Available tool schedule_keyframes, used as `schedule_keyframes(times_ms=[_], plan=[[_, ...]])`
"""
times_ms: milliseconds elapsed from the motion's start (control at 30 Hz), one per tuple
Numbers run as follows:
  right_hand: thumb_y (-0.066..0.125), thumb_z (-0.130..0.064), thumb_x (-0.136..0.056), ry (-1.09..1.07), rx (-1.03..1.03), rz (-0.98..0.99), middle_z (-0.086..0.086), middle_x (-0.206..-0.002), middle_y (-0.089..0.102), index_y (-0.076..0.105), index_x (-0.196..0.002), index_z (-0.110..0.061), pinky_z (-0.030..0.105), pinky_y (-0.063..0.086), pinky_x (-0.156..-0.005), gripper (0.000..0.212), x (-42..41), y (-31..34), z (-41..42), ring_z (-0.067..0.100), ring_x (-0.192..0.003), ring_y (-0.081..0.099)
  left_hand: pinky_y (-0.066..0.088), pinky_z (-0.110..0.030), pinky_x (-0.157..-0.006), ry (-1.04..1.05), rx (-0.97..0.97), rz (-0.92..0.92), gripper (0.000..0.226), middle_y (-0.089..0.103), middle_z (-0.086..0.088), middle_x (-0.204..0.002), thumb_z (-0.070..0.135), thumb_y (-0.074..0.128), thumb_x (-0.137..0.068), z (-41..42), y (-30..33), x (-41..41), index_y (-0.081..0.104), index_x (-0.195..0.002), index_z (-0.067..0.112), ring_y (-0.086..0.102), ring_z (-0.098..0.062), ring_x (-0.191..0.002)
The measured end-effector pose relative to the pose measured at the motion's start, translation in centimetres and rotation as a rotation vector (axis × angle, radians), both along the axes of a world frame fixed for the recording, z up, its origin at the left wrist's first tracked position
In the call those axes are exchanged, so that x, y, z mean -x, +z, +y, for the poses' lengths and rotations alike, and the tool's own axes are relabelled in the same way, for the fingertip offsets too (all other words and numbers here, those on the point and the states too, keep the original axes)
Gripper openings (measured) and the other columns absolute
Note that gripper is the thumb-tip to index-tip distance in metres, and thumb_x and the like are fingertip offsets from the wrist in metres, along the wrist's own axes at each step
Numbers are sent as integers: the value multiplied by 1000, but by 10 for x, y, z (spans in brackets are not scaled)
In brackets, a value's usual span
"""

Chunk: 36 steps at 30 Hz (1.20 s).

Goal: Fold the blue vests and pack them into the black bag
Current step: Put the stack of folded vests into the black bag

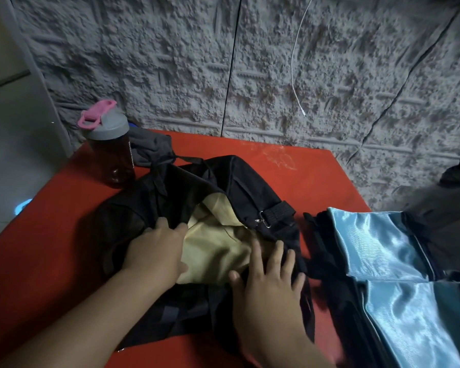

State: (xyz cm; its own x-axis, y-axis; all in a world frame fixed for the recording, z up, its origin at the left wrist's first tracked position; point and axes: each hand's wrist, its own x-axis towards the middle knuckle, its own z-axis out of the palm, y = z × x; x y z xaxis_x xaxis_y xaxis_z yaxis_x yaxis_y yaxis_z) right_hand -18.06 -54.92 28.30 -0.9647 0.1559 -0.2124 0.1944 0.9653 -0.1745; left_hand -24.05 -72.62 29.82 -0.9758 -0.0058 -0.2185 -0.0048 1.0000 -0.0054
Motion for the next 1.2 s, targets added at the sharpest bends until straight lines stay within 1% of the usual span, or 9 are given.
schedule_keyframes(times_ms=[67, 167, 300, 400, 500, 633, 800, 967, 1200], plan=[[-5, -78, -84, 61, 48, 50, 20, -163, 29, 42, -153, -28, 69, 28, -113, 97, -6, -9, -2, 46, -151, 21, 46, -33, -75, 71, -53, -24, 68, 45, -6, -124, 51, 79, -80, 0, -7, 3, 35, -124, 26, 57, -28, -110], [-46, -80, -39, 129, 70, -120, 7, -170, -11, 2, -160, -40, 62, -2, -122, 137, -10, -25, 1, 36, -154, -20, 52, -36, -83, 187, -169, -44, 67, 53, -10, -120, 42, 81, -82, -3, -12, 10, 33, -123, 18, 61, -31, -109], [-19, -83, -66, 201, 120, -156, 12, -168, -17, -8, -159, -41, 64, -13, -119, 103, -6, -35, 5, 34, -150, -30, 52, -36, -73, 226, -217, 24, 42, 59, -7, -97, 10, 65, -87, -9, -15, 15, 37, -118, 11, 64, -30, -95], [14, -75, -94, 240, 60, -173, 14, -168, -18, -8, -159, -41, 64, -16, -118, 76, 1, -37, 10, 34, -149, -32, 49, -35, -74, 219, -184, -3, 31, 63, -12, -107, 6, 57, -89, -12, -14, 15, 43, -117, 9, 64, -33, -101], [27, -65, -95, 263, 51, -147, 14, -168, -17, -7, -160, -41, 65, -17, -117, 77, 10, -38, 16, 33, -149, -32, 48, -34, -72, 223, -259, 30, 6, 63, -11, -101, 11, 57, -91, -13, -12, 14, 52, -92, 11, 62, -32, -93], [37, -60, -88, 251, 61, -145, 13, -169, -9, 3, -160, -43, 65, -17, -117, 81, 24, -34, 23, 31, -152, -26, 51, -37, -66, 261, -514, 235, 12, 63, -9, -71, 11, 58, -81, -14, -1, 15, 61, -70, 7, 61, -34, -74], [33, -53, -101, 245, 149, -36, 10, -170, 3, 8, -161, -35, 64, -10, -120, 68, 20, -21, 5, 28, -156, -11, 54, -45, -72, 292, -716, 457, 19, 67, -14, -71, 6, 59, -85, -13, 18, 3, 57, -67, 3, 65, -31, -76], [19, -70, -98, 263, 71, -137, 6, -170, -10, -8, -157, -48, 72, -17, -111, 68, 3, -35, -10, 33, -153, -23, 40, -34, -55, 291, -855, 551, 43, 49, 9, -45, 1, 63, -87, -16, 24, -19, 45, -52, 18, 49, -17, -49], [27, -62, -102, 259, 95, -74, 14, -170, 2, -3, -160, -40, 68, -14, -117, 69, -10, -25, -21, 37, -155, -13, 44, -41, -60, 267, -1210, 482, 8, 55, 10, -59, 21, 62, -86, -25, 20, -37, 66, -79, 23, 48, -21, -57]])
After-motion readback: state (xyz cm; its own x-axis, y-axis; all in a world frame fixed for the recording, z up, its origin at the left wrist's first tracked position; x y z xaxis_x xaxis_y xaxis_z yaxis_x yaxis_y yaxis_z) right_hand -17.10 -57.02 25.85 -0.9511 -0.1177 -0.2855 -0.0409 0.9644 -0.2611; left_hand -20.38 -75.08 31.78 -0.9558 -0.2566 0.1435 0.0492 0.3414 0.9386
